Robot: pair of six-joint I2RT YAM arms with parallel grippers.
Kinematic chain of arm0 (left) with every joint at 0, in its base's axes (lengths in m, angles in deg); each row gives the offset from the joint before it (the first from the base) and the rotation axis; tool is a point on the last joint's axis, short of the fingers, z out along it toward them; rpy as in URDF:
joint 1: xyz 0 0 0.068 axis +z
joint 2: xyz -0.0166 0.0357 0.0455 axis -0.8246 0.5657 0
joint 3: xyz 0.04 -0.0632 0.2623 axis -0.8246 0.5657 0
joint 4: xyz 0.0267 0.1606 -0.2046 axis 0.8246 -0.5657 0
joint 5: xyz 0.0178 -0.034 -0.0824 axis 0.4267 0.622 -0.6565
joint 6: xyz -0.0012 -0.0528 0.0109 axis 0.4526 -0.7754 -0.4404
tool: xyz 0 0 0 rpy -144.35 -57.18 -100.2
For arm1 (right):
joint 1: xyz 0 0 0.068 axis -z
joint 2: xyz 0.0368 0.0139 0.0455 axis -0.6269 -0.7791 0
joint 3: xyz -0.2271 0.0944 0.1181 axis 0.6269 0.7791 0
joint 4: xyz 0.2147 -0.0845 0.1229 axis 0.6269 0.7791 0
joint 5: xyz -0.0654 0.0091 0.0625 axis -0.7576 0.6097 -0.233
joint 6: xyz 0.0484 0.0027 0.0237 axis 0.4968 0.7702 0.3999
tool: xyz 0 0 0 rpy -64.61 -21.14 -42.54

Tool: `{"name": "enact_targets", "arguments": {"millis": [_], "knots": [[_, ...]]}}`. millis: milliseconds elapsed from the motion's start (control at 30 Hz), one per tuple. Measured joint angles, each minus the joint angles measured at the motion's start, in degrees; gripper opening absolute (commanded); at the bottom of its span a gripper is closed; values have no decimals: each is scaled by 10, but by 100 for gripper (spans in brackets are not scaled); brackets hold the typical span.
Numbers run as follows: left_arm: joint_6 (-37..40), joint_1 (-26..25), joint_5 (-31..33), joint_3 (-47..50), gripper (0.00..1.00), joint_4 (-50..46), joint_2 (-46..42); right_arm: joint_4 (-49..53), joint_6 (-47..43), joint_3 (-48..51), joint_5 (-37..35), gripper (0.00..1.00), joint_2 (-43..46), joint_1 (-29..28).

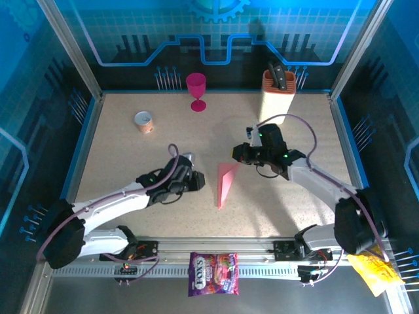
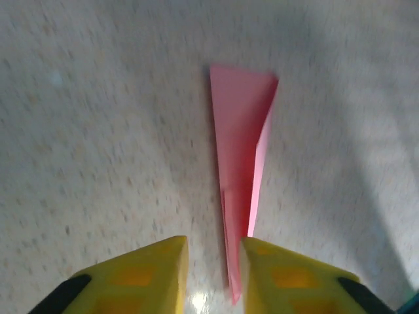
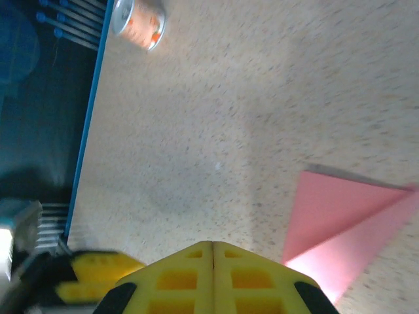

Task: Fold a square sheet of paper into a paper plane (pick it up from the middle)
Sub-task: Fold the wing for the fifth time at the center of the table, then turn over a paper plane at the center of the table.

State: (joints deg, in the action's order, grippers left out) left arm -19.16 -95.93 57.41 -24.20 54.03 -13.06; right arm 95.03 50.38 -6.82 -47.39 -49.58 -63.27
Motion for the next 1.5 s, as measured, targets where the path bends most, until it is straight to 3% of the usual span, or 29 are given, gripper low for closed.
{"name": "enact_targets", "arguments": {"millis": [200,400,600,867,1500], "knots": [[30,66,-61,-69,39,2,104,17,-4,101,-12,1,34,39],[42,72,-125,-135,41,7,247,-7,-2,159,0,0,-5,38],[42,72,-151,-194,41,17,326,-65,12,178,5,0,-63,27],[42,72,-154,-216,41,24,358,-130,31,179,17,0,-124,14],[41,56,-170,-263,36,22,402,-160,50,178,60,0,-152,28]]}}
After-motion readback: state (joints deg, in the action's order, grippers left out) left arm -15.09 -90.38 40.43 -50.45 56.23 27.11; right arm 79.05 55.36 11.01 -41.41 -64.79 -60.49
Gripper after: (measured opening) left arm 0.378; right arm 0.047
